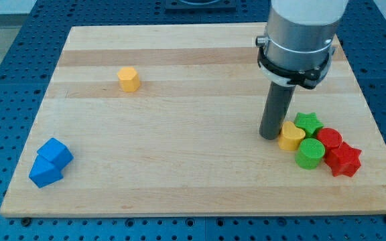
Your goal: Place the yellow pentagon diagonal to the yellow heart
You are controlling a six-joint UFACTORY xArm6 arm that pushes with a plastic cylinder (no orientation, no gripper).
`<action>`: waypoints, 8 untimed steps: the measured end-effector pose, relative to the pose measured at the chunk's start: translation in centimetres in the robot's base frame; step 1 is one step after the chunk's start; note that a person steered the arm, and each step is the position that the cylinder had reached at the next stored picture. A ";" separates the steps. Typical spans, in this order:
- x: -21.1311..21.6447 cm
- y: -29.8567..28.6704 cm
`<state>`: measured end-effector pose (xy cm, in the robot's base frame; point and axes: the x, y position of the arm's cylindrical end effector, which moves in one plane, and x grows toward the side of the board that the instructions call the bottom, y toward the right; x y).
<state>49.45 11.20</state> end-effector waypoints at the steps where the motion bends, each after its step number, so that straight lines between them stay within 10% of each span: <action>1: 0.2 1.2; 4: -3.5 -1.5; 8: -17.7 -27.9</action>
<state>31.71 -16.65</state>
